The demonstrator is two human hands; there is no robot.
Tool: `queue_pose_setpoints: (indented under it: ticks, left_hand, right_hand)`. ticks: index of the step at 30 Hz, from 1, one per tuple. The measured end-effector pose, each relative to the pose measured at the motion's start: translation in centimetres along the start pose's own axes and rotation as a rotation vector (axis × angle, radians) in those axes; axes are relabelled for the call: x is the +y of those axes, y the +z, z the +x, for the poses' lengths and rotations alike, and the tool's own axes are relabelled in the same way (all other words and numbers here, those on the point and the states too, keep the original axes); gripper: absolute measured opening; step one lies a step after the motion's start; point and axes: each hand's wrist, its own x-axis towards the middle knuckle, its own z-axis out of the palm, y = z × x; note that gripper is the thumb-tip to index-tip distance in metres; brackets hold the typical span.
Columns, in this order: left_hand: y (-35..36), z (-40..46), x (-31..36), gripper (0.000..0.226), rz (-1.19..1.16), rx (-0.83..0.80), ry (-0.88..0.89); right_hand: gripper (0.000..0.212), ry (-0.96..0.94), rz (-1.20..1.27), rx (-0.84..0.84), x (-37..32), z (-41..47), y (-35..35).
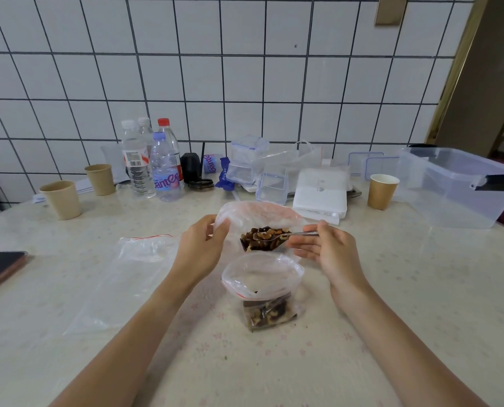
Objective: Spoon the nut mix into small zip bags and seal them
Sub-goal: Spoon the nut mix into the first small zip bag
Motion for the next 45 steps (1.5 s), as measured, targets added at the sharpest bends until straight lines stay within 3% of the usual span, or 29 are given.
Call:
queue_pose_setpoints:
  ticks: [6, 11, 14, 20, 26, 32, 37, 40, 45]
  left_hand:
    - [-1.4, 0.2, 0.4, 0.057, 0.183, 0.063, 0.110]
    - [-2.4, -0.8, 2.0, 0.023, 0.205, 0.180, 0.310]
    - [-2.8, -1.7, 2.9, 0.017, 0.227, 0.059, 0.257]
    - [-3.1, -2.6, 3.4, 0.047, 0.271, -0.316, 0.037]
    - [-2.1, -2.9, 3.4, 0.014, 0.302, -0.387, 0.085]
    - [-2.7, -2.9, 3.6, 0.011, 0.079, -0.440, 0.046]
    - [-3.2, -2.6, 3.4, 0.009, 0.068, -0.444, 0.053]
    - [-3.0, -2.4, 3.1, 0.010, 0.156, -0.403, 0.079]
    - [-3.5, -1.9, 2.8, 0.034, 0.176, -0.292, 0.088]
  right_hand:
    - [0.042, -0.099, 0.038, -0.024, -1.5, -0.1, -0.6]
    - [0.042, -0.131, 0.062, -0.080, -3.0, -0.7, -1.3]
    - [0.042, -0.110, 0.045, -0.128, -3.8, -0.9, -1.7]
    - [0.045, -0.117, -0.119, -0.170, -4.3, -1.2, -2.1]
    - [0.047, -0.369, -0.382, -0.172, -3.7, -1.6, -1.9]
    - [0.043, -0.723, -0.647, -0.266, -3.7, -2.6, -1.8]
    - [0.045, -0.886, -0.607, -0.276, -3.5, -2.9, -1.7]
    - [0.045, -0.829, -0.462, -0.226, -3.4, -2.7, -1.6]
    - [0.049, -0.490, -0.086, -0.039, -2.7, -1.3, -1.5]
